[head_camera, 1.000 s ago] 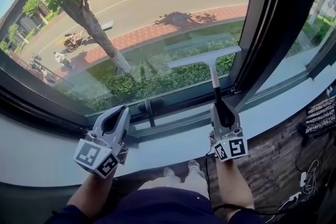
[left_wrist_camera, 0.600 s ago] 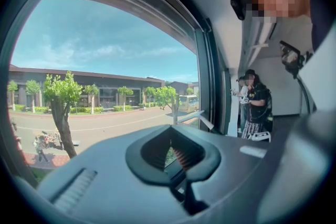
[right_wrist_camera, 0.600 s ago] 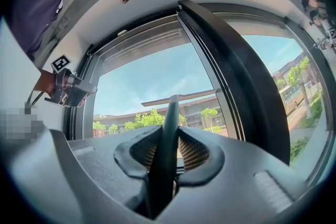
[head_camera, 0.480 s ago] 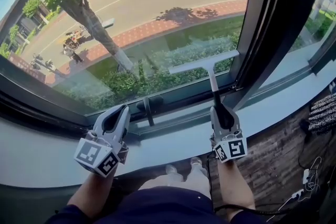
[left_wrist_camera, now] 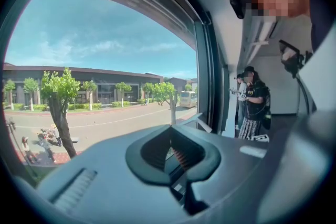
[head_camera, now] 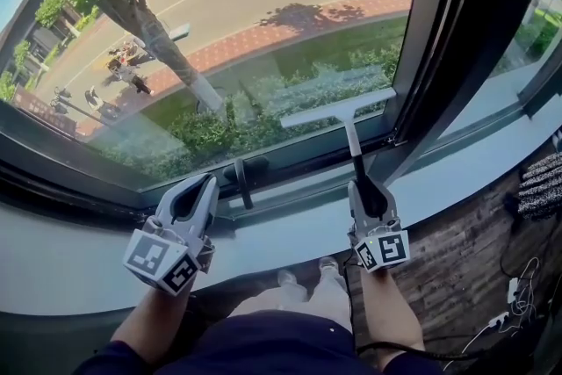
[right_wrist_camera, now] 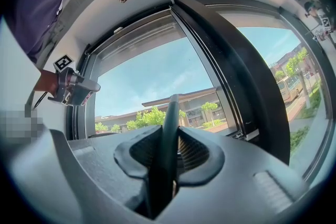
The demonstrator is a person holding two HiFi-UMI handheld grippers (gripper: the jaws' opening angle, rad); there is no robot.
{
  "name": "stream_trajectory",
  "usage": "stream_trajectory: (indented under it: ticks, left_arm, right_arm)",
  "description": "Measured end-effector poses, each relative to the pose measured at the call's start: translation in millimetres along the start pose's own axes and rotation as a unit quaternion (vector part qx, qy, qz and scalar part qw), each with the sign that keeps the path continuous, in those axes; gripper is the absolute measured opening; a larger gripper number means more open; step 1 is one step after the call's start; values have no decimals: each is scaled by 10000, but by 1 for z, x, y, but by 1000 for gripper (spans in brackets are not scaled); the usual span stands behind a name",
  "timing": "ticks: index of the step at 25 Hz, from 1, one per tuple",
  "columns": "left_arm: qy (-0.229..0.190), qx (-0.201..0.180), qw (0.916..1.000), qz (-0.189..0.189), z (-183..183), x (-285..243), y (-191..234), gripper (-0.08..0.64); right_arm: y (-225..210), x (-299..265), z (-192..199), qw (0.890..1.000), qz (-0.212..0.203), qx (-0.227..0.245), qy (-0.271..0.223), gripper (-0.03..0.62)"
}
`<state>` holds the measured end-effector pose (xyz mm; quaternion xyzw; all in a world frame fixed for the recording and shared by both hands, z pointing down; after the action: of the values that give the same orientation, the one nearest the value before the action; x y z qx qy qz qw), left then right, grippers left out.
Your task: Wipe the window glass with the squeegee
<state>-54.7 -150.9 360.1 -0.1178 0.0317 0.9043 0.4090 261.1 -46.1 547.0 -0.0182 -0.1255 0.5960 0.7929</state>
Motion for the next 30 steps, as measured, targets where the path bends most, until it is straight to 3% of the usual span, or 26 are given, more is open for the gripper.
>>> stream_trajectory:
  ticks: [13, 20, 24, 30]
  left_arm:
    - [222, 83, 9997, -31, 16, -6, -11, 5]
    - [274, 313, 9991, -78, 33, -21, -10, 5]
    - [202, 620, 9974, -321, 49, -12, -3, 5]
    - [-149, 582, 9971, -470, 44, 3, 13, 5]
  right_arm:
    - [-7, 25, 44, 9982, 16, -225, 547, 101]
    - [-20, 40, 74, 9918, 187, -465, 1172, 101]
    - [-25, 36, 85, 9904, 47, -671, 1207, 101]
    - [-36, 39, 77, 9904, 185, -515, 1268, 101]
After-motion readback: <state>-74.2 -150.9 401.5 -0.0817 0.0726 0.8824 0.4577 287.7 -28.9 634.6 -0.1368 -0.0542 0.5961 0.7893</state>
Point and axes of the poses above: the fingertips, and each gripper's own axes: x backward along the fingers, y to its left, z out of its underside, the point moved 9 cm from there along x, backward along the fingers, and after that the axes turned 11 degrees about -z, right-handed, at the moved point
